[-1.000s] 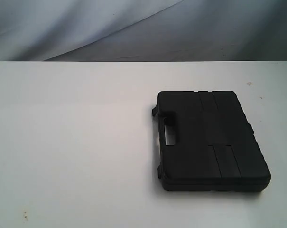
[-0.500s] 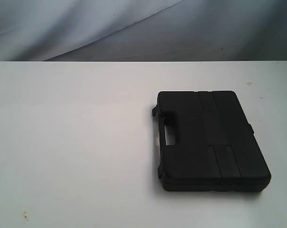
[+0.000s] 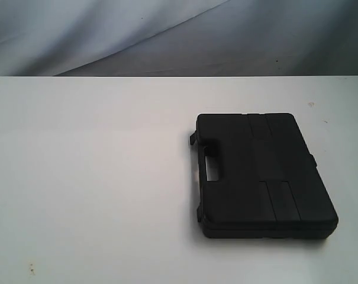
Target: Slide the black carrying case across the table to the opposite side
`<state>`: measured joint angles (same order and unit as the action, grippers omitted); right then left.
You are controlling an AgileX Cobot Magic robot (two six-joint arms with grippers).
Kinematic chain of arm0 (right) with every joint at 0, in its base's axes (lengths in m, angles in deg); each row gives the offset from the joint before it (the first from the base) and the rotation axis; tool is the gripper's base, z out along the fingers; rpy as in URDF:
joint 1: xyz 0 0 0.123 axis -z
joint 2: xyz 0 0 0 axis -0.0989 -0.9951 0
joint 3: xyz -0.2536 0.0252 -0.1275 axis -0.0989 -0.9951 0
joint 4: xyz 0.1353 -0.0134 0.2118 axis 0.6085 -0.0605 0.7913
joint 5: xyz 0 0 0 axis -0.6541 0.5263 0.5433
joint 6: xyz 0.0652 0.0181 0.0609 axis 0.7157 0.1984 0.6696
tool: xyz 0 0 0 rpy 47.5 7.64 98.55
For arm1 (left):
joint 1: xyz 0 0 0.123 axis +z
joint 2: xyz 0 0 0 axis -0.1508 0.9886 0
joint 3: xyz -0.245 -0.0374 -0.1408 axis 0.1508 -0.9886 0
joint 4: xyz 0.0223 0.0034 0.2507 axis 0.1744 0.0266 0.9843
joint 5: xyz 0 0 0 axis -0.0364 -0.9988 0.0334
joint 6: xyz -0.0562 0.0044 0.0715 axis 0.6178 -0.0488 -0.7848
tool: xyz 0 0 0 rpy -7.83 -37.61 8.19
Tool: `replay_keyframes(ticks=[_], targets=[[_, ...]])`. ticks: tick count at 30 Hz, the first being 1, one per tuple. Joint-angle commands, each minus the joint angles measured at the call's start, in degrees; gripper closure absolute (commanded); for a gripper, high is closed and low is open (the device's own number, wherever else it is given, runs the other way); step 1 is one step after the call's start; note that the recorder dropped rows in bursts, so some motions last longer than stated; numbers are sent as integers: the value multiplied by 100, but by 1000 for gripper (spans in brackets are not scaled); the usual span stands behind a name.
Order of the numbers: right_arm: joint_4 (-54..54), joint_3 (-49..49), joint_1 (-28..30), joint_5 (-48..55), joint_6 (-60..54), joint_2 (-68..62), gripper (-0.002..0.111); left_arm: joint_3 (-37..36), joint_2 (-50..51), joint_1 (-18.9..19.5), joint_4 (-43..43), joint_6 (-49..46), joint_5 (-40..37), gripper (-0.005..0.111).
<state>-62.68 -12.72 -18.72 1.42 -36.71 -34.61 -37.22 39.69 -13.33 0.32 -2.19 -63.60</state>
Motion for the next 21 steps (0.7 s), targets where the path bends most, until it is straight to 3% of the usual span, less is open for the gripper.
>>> replay_keyframes(ticks=[1, 21], targets=[[-103, -22, 41, -219, -62, 24, 108, -23, -13, 7, -46, 4, 9, 107], [131, -22, 41, -2025, 5, 24, 108, -23, -13, 7, -46, 4, 9, 107]])
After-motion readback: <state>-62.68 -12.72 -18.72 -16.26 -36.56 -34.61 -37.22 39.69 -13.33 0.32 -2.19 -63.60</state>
